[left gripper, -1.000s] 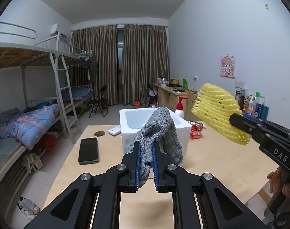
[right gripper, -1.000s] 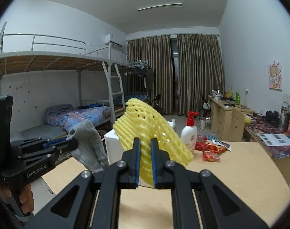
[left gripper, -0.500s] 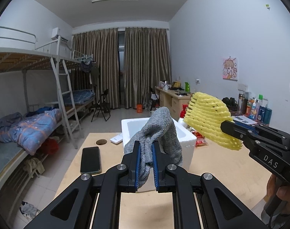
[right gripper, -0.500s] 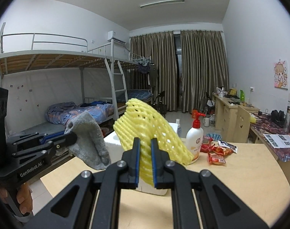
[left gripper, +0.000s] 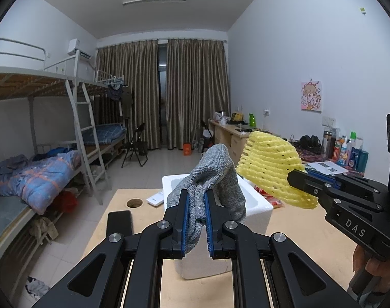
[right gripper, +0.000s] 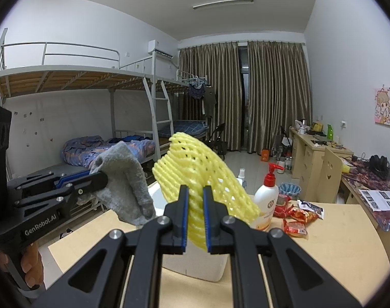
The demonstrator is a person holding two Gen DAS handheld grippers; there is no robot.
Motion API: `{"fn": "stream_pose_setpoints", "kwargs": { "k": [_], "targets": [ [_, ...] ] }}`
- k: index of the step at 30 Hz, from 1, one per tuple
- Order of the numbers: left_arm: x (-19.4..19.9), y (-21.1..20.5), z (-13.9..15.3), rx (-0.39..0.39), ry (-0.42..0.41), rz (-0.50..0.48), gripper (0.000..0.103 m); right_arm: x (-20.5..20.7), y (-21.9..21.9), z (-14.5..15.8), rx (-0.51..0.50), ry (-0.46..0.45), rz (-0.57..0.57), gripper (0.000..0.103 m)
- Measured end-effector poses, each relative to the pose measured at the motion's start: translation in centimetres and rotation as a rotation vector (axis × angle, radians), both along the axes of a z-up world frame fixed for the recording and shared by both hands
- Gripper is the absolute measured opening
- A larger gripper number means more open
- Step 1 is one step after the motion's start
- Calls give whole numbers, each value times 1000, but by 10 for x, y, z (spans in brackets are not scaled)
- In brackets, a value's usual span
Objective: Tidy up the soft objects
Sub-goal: 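Lift and carry the sock in the left tool over the foam box while the right carries the sleeve, then open the left gripper above the foam box to drop the grey sock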
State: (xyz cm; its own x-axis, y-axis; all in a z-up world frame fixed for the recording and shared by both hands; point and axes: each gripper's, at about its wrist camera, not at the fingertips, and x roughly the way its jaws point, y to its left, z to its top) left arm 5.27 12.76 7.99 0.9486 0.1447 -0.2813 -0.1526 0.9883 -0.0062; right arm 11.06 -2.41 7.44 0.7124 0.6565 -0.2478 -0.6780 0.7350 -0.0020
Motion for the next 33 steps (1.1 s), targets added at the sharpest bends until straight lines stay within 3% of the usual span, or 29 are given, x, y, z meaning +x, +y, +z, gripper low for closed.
{"fn": "stream_pose_setpoints", "kwargs": {
  "k": [33],
  "targets": [
    [127, 23, -22, -29, 118, -63, 12, 46, 16, -1, -5, 56, -67, 13]
  ]
}}
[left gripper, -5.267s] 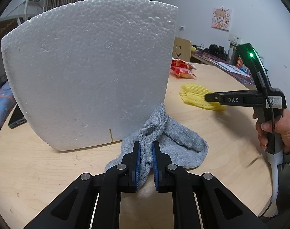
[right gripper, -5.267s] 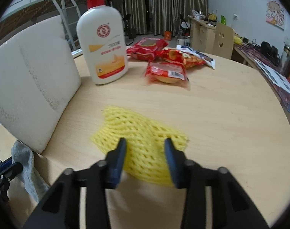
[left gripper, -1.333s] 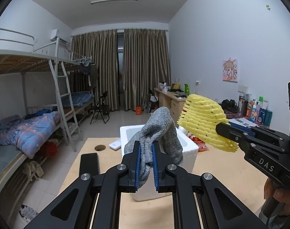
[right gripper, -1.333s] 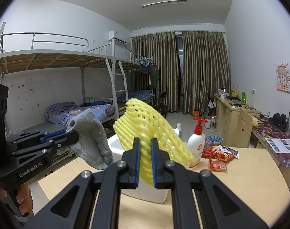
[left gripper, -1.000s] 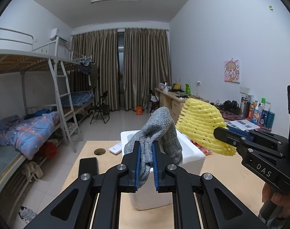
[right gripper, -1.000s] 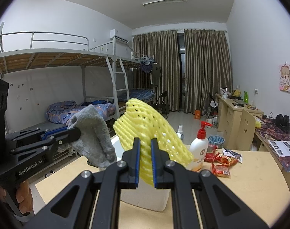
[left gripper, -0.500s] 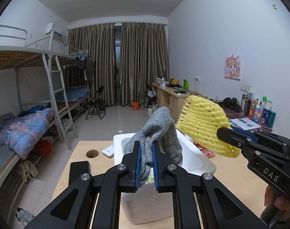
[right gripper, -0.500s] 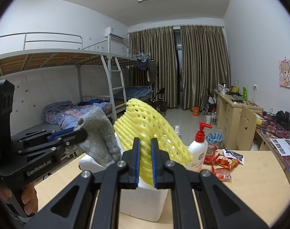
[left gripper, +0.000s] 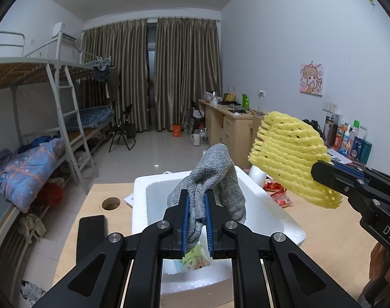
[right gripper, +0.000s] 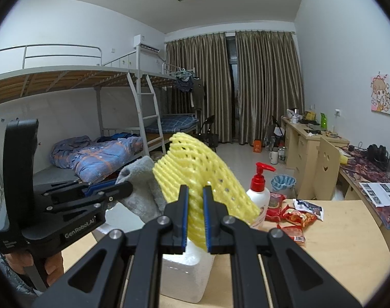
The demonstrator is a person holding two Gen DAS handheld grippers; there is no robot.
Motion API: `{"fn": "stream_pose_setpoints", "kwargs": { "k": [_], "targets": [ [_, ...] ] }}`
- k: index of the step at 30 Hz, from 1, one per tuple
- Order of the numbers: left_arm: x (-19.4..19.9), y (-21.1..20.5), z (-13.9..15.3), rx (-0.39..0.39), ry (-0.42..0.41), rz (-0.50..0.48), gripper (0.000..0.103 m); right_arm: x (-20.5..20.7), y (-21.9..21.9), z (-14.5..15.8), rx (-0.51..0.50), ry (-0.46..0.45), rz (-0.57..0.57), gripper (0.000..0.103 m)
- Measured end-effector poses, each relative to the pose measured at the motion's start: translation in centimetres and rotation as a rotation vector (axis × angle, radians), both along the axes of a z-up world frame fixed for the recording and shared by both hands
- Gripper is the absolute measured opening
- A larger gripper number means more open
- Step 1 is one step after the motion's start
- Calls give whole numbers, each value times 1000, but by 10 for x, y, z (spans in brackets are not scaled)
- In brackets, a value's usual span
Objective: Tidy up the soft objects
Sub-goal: 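Open the left gripper above the foam box to drop the grey sock, then lower the yellow sleeve into the foam box and open the right gripper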
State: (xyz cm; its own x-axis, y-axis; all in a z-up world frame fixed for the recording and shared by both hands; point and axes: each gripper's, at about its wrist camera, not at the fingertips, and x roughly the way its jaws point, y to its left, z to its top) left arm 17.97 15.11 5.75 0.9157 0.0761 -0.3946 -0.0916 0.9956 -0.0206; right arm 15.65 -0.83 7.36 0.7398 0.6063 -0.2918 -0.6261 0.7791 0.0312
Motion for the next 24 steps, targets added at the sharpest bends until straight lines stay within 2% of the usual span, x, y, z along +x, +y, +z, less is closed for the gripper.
{"fn": "stream_pose_setpoints", "kwargs": {
  "k": [5, 6, 8, 9, 10, 13, 24],
  "targets": [
    [3, 3, -1, 9, -8, 13, 16, 2, 3, 0, -3, 6, -3, 13],
    [3, 4, -1, 12, -10, 22, 23, 3, 3, 0, -3, 7, -5, 13],
    [2, 6, -2, 16, -8, 36, 52, 5, 3, 0, -1, 9, -5, 13],
    [1, 7, -1, 12, -15, 45, 78, 5, 3, 1, -2, 9, -6, 14],
    [-2, 9, 0, 6, -30, 56, 95, 6, 3, 0, -2, 9, -6, 14],
    [-15, 14, 4, 3, -86, 98, 100, 6, 4, 0, -2, 9, -7, 13],
    [-50, 38, 7, 22, -118, 197, 102, 11, 17, -3, -23, 20, 22, 13]
  ]
}}
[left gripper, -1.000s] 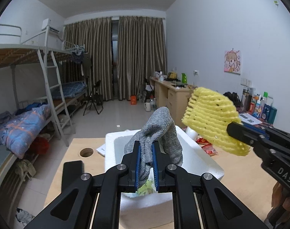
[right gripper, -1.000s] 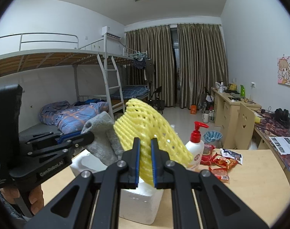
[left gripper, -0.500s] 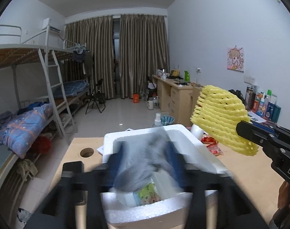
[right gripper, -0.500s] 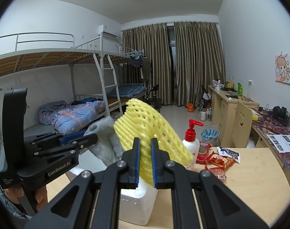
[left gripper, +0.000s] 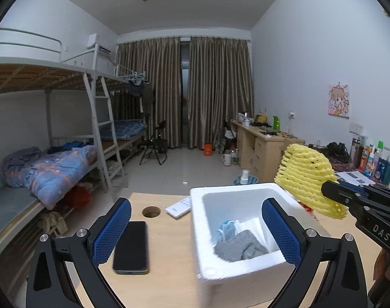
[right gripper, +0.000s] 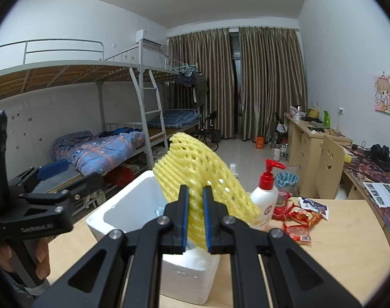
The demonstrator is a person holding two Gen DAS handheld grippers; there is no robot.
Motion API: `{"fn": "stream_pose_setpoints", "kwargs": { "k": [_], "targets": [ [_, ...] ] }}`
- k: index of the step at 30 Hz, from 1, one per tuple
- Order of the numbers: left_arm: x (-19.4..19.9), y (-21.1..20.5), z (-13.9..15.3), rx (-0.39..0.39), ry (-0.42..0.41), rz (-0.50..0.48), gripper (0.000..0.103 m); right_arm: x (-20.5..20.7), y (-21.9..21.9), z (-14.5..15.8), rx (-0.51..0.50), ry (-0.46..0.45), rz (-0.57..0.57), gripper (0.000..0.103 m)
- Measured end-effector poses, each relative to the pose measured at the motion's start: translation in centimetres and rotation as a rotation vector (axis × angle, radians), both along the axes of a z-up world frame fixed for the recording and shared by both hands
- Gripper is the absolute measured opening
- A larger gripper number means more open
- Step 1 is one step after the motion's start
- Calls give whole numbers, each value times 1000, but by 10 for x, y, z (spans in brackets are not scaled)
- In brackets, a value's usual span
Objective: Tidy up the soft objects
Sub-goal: 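Lower the yellow sleeve into the foam box and open the right gripper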
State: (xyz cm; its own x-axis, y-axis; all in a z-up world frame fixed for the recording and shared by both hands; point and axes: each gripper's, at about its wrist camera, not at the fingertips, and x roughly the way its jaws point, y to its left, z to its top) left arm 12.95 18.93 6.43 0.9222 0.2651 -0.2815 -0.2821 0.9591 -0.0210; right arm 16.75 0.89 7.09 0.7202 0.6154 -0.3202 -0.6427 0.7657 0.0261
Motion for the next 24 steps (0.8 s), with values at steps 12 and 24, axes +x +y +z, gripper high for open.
{"fn": "stream_pose_setpoints", "kwargs": {
  "k": [12, 24],
  "targets": [
    [-22, 24, -3, -21, 3, 47, 102, 10, 28, -7, -19, 31, 50, 13],
    [-30, 35, -4, -17, 7, 58, 102, 13, 45, -8, -32, 46, 55, 13]
  ]
}}
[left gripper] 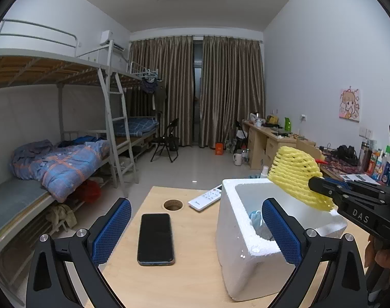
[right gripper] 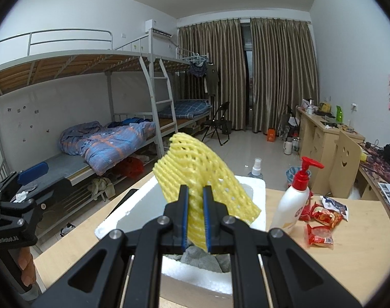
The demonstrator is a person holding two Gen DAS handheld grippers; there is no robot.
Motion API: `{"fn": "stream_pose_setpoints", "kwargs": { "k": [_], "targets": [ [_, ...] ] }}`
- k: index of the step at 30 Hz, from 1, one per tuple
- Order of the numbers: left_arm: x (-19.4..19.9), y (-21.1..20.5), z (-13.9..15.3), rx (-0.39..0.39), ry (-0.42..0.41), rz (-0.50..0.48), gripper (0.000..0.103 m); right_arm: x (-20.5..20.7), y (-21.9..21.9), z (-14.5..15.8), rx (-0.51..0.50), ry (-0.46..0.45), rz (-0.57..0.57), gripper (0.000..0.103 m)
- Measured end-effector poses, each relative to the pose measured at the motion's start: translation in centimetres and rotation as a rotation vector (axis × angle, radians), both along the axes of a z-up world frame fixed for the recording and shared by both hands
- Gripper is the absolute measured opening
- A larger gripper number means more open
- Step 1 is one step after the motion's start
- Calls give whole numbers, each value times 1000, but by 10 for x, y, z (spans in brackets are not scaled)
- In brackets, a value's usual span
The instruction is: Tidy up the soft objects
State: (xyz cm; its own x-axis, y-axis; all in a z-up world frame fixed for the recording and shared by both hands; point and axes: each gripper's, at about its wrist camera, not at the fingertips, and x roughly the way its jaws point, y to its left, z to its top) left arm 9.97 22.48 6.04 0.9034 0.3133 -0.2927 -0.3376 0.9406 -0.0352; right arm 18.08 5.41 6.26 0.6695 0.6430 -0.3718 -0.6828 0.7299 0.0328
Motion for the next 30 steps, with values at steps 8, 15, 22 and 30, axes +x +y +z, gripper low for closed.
{"fn": "stream_pose_setpoints", "kwargs": {
  "k": [8, 15, 22, 30],
  "targets": [
    [-2, -2, -2, -4, 0, 2, 102, 7, 4, -3, -10, 14, -3, 22],
    [-2, 1, -4, -17, 1, -3, 102, 7, 1, -3, -4, 10, -15, 84],
    [-3, -3, -2, -15, 0, -8, 102, 6, -7, -2, 14, 13, -19, 100],
    [-9, -10, 1, -11, -10, -19, 102, 1, -16, 2, 26, 20, -25, 103]
  ]
}}
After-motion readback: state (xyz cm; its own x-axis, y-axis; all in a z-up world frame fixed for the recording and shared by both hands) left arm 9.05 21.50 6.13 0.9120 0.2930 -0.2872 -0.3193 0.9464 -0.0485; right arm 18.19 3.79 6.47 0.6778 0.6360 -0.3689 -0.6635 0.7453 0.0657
